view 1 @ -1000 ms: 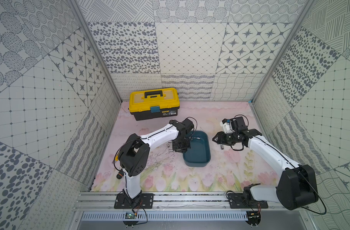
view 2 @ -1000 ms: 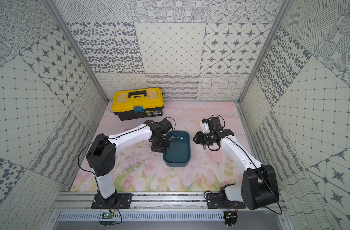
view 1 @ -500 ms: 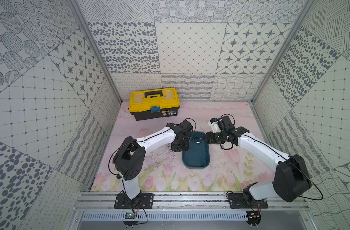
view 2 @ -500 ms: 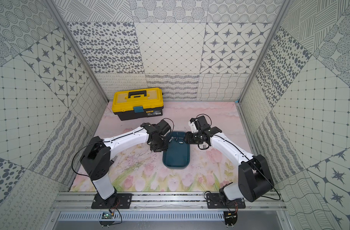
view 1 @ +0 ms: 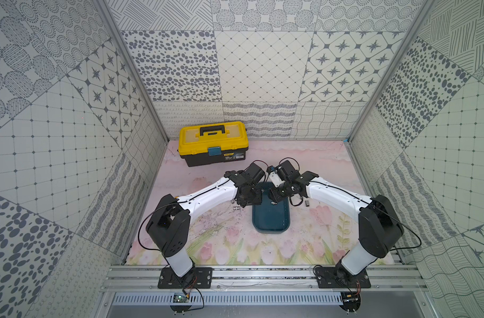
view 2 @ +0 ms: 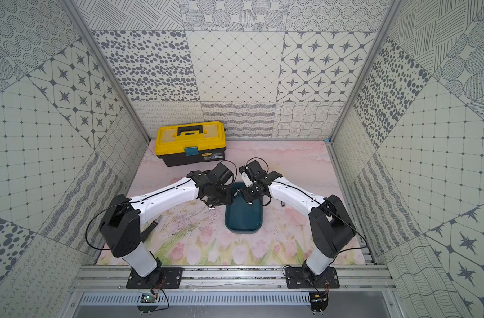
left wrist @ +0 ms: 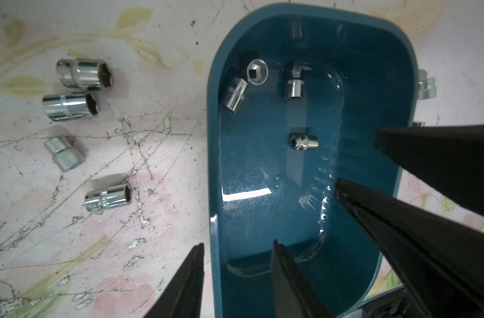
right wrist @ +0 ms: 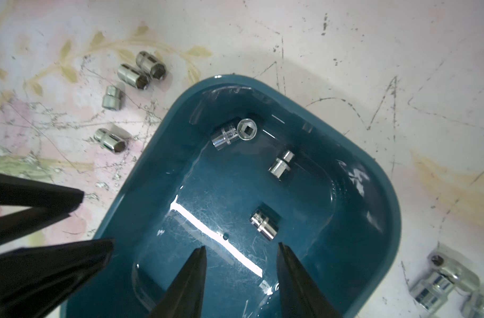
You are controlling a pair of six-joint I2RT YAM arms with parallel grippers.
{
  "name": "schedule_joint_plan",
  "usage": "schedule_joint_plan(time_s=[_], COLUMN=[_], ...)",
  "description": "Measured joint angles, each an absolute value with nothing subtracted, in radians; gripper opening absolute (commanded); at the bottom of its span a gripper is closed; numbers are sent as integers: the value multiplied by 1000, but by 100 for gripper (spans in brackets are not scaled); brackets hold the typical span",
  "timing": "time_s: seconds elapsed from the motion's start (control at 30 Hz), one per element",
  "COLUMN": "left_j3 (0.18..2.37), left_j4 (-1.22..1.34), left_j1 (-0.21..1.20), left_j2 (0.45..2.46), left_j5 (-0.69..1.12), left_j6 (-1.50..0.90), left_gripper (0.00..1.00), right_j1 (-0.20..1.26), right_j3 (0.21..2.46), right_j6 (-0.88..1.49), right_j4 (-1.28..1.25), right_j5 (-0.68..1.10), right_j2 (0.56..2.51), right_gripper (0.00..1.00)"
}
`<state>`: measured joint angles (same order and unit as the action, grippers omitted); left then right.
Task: Take out the socket from the storage box
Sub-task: Adjust the storage box at the center of the board, then pick up the socket head from the storage box.
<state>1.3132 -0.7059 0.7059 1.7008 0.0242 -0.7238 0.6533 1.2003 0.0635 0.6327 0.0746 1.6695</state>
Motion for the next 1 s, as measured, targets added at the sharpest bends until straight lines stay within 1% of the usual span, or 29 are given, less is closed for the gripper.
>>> schedule_joint_plan(time_s=[0.33,0.53,0.73,0.87,1.0], left_j3=[1234,1199,1166,1147,1134], left_j4=[-651,-636,-630,-617,-602], left_j1=[653,623,599,587,579], left_j2=[1610,1548,1502,1490,1485], left_j5=[51,72,84,97,110], left_j6=[-725,-725,-725,-727,-729], left_gripper=[46,47,47,47,47], right_j1=[657,662,697,715,733], right_j3=[1169,1164,1155,1143,1139], right_j6=[-144,-214,-262,-278,-291], right_j4=[661,662,662,662,664], right_j5=[69,81,84,82,73], right_j2=[1695,1727,1762,1784,1803], right_gripper=[50,50,50,48,41])
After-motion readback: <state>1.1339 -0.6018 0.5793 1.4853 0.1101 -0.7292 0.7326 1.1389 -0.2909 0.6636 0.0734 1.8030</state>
